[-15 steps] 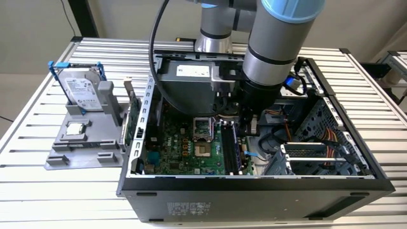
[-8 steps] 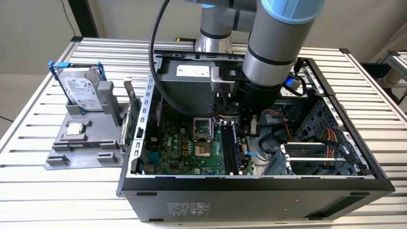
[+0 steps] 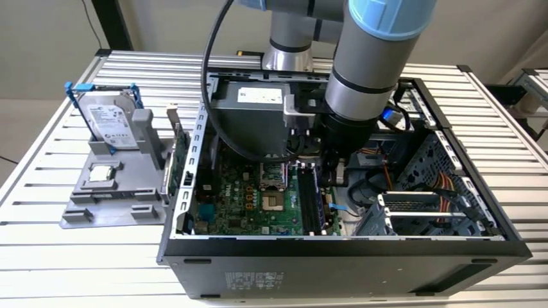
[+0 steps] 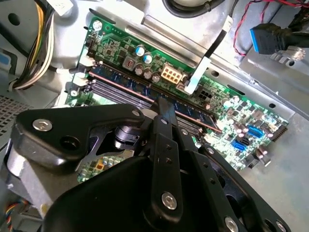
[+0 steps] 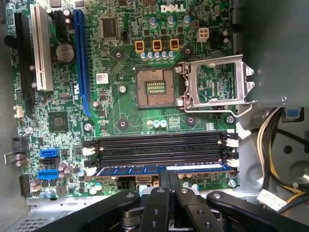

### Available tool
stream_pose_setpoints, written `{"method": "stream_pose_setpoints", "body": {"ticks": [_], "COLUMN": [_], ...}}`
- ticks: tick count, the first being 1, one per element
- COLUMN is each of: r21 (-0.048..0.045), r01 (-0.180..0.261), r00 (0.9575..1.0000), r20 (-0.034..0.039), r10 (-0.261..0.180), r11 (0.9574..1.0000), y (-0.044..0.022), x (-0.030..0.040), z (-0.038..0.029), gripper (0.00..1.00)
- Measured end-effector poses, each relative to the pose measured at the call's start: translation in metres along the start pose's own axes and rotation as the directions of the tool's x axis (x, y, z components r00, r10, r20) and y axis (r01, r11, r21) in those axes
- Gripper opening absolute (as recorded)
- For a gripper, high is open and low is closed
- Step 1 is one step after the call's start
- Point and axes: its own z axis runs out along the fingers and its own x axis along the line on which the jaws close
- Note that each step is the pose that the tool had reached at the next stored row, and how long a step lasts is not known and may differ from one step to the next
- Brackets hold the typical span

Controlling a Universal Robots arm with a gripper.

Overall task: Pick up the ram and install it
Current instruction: 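Press down the ram until it locks into place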

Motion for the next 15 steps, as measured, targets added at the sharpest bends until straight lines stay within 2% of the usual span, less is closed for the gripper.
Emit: {"method": "stream_pose_setpoints", "body": {"ticks": [2,6,15], "r21": [-0.0044,-0.0198,-0.0215], "r01": [0.000,0.000,0.001], "r00": [1.0000,1.0000,1.0000], "r20": [-0.0005,-0.0020,-0.0020], "r10": [0.000,0.000,-0.001], "r11": [1.0000,0.9998,0.9998], "y": [-0.0001,-0.0003,-0.0026], "x": [0.0000,0.0001,0.0047], "z": [0.0023,0.0053,0.0085], "gripper": [0.00,0.00,0.00]}}
